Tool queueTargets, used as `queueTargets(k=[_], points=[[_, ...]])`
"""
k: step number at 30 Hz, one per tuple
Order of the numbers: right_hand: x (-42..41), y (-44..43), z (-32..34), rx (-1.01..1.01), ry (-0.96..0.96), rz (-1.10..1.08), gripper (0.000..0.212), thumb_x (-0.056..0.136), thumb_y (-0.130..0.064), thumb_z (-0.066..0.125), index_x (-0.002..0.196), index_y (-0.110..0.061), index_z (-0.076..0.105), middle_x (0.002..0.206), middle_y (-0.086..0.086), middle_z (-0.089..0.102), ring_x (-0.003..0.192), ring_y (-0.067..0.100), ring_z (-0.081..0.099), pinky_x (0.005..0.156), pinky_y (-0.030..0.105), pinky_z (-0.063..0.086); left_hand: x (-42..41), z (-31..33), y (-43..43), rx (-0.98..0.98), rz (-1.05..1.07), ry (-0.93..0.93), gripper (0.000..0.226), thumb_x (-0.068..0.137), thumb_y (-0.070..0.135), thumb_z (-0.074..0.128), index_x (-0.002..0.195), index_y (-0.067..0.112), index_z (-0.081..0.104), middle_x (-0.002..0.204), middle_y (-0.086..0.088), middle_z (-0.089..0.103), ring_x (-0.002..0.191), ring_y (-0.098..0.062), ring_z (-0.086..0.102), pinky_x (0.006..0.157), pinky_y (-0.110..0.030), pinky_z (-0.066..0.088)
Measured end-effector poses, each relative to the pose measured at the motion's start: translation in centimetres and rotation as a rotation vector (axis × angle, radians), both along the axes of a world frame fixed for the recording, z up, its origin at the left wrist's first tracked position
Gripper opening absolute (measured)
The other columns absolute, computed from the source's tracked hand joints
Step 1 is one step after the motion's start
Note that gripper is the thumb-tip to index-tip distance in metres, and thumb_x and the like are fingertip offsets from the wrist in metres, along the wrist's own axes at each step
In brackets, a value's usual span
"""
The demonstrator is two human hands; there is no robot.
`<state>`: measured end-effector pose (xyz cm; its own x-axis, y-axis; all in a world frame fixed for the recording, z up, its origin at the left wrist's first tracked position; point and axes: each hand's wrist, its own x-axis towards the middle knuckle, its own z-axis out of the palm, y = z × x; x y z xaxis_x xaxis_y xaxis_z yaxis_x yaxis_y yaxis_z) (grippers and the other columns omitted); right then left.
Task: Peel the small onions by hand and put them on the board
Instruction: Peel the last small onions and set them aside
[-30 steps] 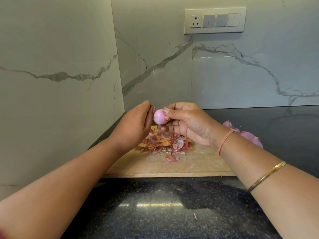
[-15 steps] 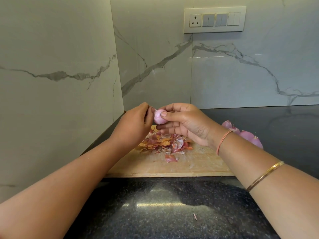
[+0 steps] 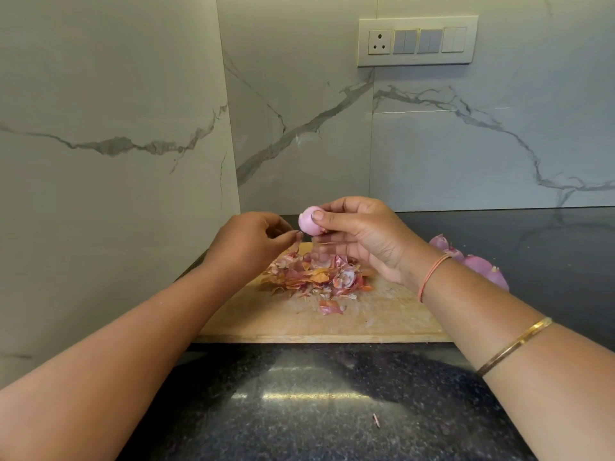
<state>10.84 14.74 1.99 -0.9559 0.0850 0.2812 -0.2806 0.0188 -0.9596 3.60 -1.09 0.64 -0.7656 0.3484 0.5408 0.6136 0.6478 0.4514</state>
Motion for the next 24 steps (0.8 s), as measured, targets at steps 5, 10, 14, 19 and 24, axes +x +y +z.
queueTargets(k=[5,10,14,19,24], points=[[0.0,0.2,0.0,-0.074,-0.037,-0.040,0.012,0.086,-0.010,0.067,0.091,0.000,0.062,0.084,0.018,0.067,0.065,0.019,0.067,0.062,0.025,0.058,0.4,0.0,0.1,0.095,-0.148,0.026,0.026,0.097,0.036,0.045,0.104,0.018,0.062,0.091,0.003,0.065,0.076,-0.019,0.059,0.068,-0.037,0.050],[0.0,-0.1,0.0,-0.106,-0.050,0.040,0.020,0.087,-0.015,0.066,0.098,0.002,0.063,0.085,0.018,0.070,0.077,0.025,0.070,0.067,0.028,0.059,1.6,0.0,0.4,0.079,-0.204,0.108,0.048,0.090,0.058,0.031,0.089,0.015,0.053,0.080,-0.001,0.063,0.072,-0.021,0.058,0.067,-0.046,0.048],[0.1,-0.3,0.1,-0.130,-0.061,0.060,0.023,0.087,-0.014,0.065,0.100,0.005,0.061,0.081,0.019,0.069,0.062,0.021,0.067,0.060,0.026,0.058,1.7,-0.2,0.5,-0.013,-0.200,0.259,0.039,0.097,0.046,0.023,0.083,0.015,0.042,0.072,0.002,0.050,0.065,-0.018,0.048,0.059,-0.037,0.037],[-0.1,-0.6,0.2,-0.188,-0.056,0.039,0.022,0.093,-0.010,0.055,0.107,0.007,0.057,0.080,0.019,0.060,0.057,0.019,0.057,0.054,0.025,0.054,1.6,-0.1,0.5,-0.080,-0.116,0.373,0.021,0.098,0.028,0.035,0.087,0.012,0.043,0.068,0.008,0.041,0.061,-0.021,0.042,0.055,-0.035,0.032],[-0.3,-0.5,-0.1,-0.161,-0.087,0.058,0.016,0.094,-0.014,0.054,0.096,0.000,0.060,0.089,0.016,0.057,0.067,0.020,0.056,0.066,0.031,0.053,1.7,-0.3,0.5,-0.065,-0.162,0.410,0.021,0.098,0.026,0.039,0.084,0.011,0.046,0.068,0.007,0.044,0.061,-0.016,0.043,0.053,-0.028,0.032]])
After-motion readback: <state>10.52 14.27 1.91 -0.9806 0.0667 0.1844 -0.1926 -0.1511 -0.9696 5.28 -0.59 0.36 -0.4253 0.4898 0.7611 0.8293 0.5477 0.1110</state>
